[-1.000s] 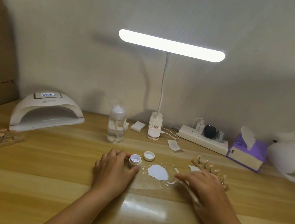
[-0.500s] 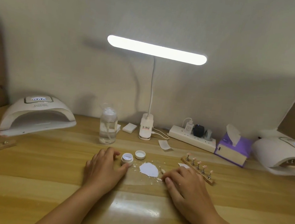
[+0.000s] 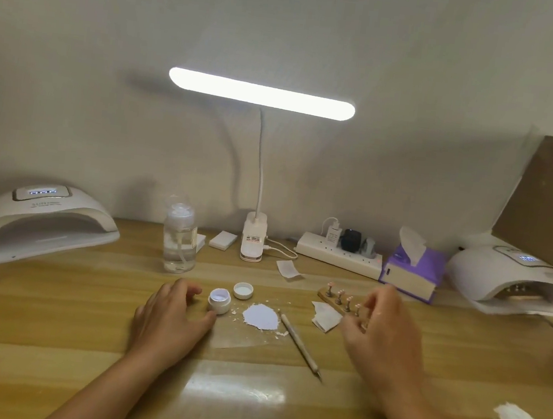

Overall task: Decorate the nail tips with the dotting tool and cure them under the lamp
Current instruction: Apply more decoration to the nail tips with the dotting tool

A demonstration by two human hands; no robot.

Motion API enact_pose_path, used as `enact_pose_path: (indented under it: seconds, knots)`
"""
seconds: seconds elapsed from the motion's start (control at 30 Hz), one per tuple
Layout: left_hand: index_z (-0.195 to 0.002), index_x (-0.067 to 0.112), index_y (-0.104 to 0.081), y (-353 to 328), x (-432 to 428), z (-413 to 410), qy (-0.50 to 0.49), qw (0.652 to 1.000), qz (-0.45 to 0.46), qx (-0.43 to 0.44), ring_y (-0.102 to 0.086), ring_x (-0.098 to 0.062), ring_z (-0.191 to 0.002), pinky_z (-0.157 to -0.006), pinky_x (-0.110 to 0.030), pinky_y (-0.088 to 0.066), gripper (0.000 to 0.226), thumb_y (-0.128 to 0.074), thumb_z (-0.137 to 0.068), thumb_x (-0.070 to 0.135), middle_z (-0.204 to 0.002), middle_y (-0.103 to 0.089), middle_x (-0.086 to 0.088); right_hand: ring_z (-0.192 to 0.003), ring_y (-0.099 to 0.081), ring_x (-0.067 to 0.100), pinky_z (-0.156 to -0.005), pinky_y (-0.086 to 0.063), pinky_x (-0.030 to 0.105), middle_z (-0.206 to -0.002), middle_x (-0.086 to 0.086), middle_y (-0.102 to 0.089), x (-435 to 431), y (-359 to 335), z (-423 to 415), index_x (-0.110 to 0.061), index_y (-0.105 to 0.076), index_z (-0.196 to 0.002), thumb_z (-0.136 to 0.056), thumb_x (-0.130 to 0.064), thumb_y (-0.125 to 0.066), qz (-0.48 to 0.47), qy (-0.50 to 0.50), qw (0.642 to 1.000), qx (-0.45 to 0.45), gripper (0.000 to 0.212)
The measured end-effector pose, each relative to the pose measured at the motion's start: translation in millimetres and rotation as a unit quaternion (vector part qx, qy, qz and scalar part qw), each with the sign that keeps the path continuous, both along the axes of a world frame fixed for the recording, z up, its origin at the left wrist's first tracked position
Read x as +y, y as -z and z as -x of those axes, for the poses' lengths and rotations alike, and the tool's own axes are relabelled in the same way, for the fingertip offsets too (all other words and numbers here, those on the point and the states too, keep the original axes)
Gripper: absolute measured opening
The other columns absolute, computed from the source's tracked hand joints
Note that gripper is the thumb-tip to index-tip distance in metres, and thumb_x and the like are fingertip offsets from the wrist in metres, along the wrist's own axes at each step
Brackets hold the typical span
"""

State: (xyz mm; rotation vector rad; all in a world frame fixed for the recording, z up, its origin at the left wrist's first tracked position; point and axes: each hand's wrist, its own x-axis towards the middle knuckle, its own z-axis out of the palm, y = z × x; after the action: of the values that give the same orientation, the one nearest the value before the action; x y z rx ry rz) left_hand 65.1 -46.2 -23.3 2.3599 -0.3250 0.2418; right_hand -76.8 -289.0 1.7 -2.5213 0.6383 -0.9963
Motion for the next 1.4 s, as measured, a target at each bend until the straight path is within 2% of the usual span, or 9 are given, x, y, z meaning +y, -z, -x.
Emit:
enact_pose_path:
  seconds: [0.07,0.2,0.37,0.5,0.67,0.87,1.1,1.23,1.4]
  knots:
    - [-0.113,0.033,-0.053,-1.2,0.4,1.3,-0.001,1.000,0.003,0.002,-0.057,-0.014,-0.112,-0.098,-0.037,-0.042,0.040,-0.069,-0.081,0.051,-0.118,-0.057,0.011,-0.071,-0.048,0.011,-0.062,-0.039,0.030,-0.083,-0.006,-0.049,-19.4,-2.9,7.0,-0.018,-0.044,-0.097,-0.078,-0.028,-0.073,-0.037,0.065,0.997,0.034,0.036]
    - [-0.120,0.025,-0.053,-6.4,-3.2,7.2,-0.012,0.999,0.012,-0.031,-0.054,-0.023,-0.113,-0.098,-0.040,-0.042,0.050,-0.074,-0.079,0.044,-0.121,-0.055,0.003,-0.106,-0.051,0.015,-0.089,-0.042,0.032,-0.113,-0.005,-0.051,-32.2,6.8,9.2,-0.029,-0.052,-0.117,-0.086,-0.059,-0.054,-0.025,0.104,0.967,0.232,0.043]
    - [-0.116,0.016,-0.055,-8.8,-7.1,22.2,0.017,0.978,0.009,-0.208,-0.056,-0.026,-0.095,-0.084,-0.039,-0.043,0.050,-0.082,-0.074,0.020,-0.109,-0.055,0.000,-0.101,-0.054,0.009,-0.090,-0.046,0.031,-0.104,-0.013,-0.056,-44.1,10.6,9.0,-0.035,-0.064,-0.116,-0.093,-0.051,-0.058,-0.009,0.049,0.979,0.195,0.028]
    - [-0.112,0.020,-0.053,-9.9,-9.9,29.7,0.065,0.961,0.013,-0.268,-0.052,-0.015,-0.083,-0.077,-0.033,-0.040,0.037,-0.066,-0.079,0.030,-0.104,-0.054,0.009,-0.090,-0.049,0.006,-0.075,-0.038,0.022,-0.101,-0.010,-0.058,-51.6,11.1,12.3,-0.025,-0.070,-0.111,-0.090,-0.029,-0.071,-0.001,-0.020,0.999,0.049,0.022]
    - [-0.116,0.034,-0.049,-9.7,-17.3,43.8,0.135,0.969,0.075,-0.194,-0.056,-0.003,-0.083,-0.076,-0.029,-0.046,0.052,-0.081,-0.077,0.019,-0.102,-0.059,0.021,-0.079,-0.046,-0.006,-0.069,-0.034,0.012,-0.096,-0.013,-0.058,-38.8,7.3,8.4,-0.018,-0.071,-0.106,-0.080,-0.013,-0.080,0.075,-0.089,0.989,-0.093,0.028]
    - [-0.132,0.043,-0.045,-8.2,-28.9,54.9,0.221,0.964,0.127,-0.081,-0.062,-0.004,-0.091,-0.075,-0.022,-0.050,0.056,-0.072,-0.087,0.024,-0.113,-0.063,0.026,-0.084,-0.048,-0.006,-0.068,-0.038,0.012,-0.102,-0.016,-0.058,-19.4,13.1,1.1,-0.025,-0.068,-0.114,-0.083,-0.017,-0.078,0.074,-0.164,0.980,-0.080,0.033]
    - [-0.113,0.039,-0.065,-12.9,-28.5,47.8,0.206,0.952,0.225,0.033,-0.063,-0.007,-0.079,-0.069,-0.020,-0.050,0.039,-0.067,-0.090,0.008,-0.105,-0.069,0.007,-0.085,-0.051,-0.005,-0.069,-0.040,0.013,-0.102,-0.020,-0.057,-14.3,12.7,1.0,-0.029,-0.068,-0.113,-0.085,-0.018,-0.077,0.052,-0.191,0.978,-0.072,0.031]
    - [-0.102,0.038,-0.070,-12.2,-29.1,48.5,0.210,0.949,0.228,0.064,-0.066,-0.002,-0.082,-0.069,-0.020,-0.047,0.031,-0.072,-0.088,0.011,-0.106,-0.069,0.012,-0.087,-0.053,-0.001,-0.070,-0.040,0.015,-0.104,-0.021,-0.059,-12.3,10.9,1.5,-0.028,-0.068,-0.114,-0.086,-0.017,-0.076,0.043,-0.198,0.976,-0.080,0.031]
    - [-0.105,0.019,-0.063,-21.3,-36.3,52.1,0.255,0.897,0.323,0.163,-0.073,-0.018,-0.091,-0.070,-0.026,-0.057,0.020,-0.065,-0.092,0.005,-0.102,-0.076,0.001,-0.090,-0.057,0.005,-0.069,-0.043,0.016,-0.106,-0.024,-0.060,-13.3,5.0,5.2,-0.031,-0.067,-0.114,-0.088,-0.020,-0.073,0.011,-0.195,0.977,-0.083,0.029]
